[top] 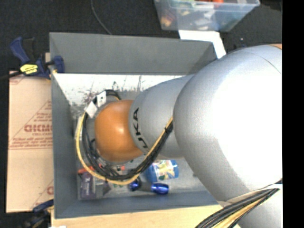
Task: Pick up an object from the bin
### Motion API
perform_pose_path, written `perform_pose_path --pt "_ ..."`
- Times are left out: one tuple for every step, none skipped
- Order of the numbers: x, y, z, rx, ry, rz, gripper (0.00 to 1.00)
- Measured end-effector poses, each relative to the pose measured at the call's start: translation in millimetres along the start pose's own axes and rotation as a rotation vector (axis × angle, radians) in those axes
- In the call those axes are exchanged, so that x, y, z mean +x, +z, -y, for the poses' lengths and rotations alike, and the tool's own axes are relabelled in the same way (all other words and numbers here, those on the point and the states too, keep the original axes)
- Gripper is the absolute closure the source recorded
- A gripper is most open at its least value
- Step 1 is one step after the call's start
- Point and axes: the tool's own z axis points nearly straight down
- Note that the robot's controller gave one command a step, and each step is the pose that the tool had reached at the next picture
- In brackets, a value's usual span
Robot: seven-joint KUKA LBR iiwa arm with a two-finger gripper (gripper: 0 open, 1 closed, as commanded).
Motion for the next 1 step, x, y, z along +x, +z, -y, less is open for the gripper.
perform_pose_path --pt "1.6 -26.7 1.3 0.003 0.002 -0.007 1.00"
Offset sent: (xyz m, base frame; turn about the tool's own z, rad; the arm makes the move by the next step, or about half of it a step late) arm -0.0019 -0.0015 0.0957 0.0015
